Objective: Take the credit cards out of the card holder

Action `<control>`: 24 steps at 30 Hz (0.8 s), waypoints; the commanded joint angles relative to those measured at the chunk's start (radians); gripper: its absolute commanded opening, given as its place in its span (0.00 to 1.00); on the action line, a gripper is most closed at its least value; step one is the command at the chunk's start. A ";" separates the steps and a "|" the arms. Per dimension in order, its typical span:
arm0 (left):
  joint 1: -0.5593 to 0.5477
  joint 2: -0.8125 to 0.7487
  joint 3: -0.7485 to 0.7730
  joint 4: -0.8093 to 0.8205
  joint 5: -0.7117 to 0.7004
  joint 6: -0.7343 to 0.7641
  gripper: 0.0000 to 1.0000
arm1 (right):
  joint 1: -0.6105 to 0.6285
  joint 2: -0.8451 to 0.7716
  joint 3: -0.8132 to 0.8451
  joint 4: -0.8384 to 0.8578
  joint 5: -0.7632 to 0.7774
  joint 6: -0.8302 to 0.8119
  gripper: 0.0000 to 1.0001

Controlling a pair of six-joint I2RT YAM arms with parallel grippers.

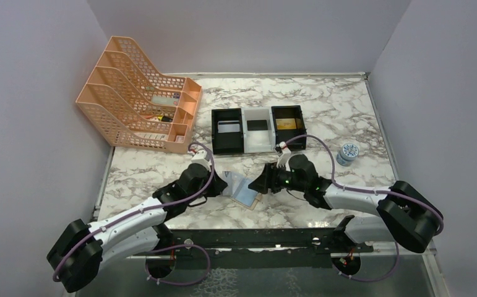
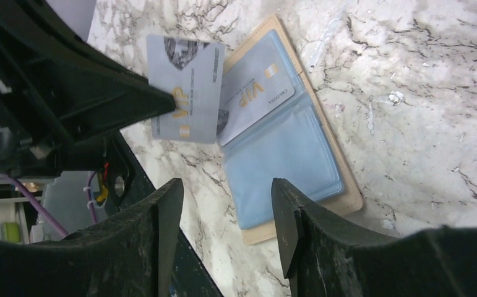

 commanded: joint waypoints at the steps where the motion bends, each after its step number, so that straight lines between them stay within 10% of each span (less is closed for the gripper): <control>1: 0.113 -0.019 0.029 0.083 0.204 0.072 0.00 | 0.001 -0.031 -0.058 0.194 -0.048 0.025 0.56; 8: 0.285 -0.035 -0.060 0.285 0.527 0.005 0.00 | -0.026 -0.043 -0.089 0.245 -0.105 0.039 0.56; 24: 0.290 -0.020 -0.118 0.500 0.748 -0.083 0.00 | -0.070 0.159 -0.083 0.642 -0.432 0.168 0.56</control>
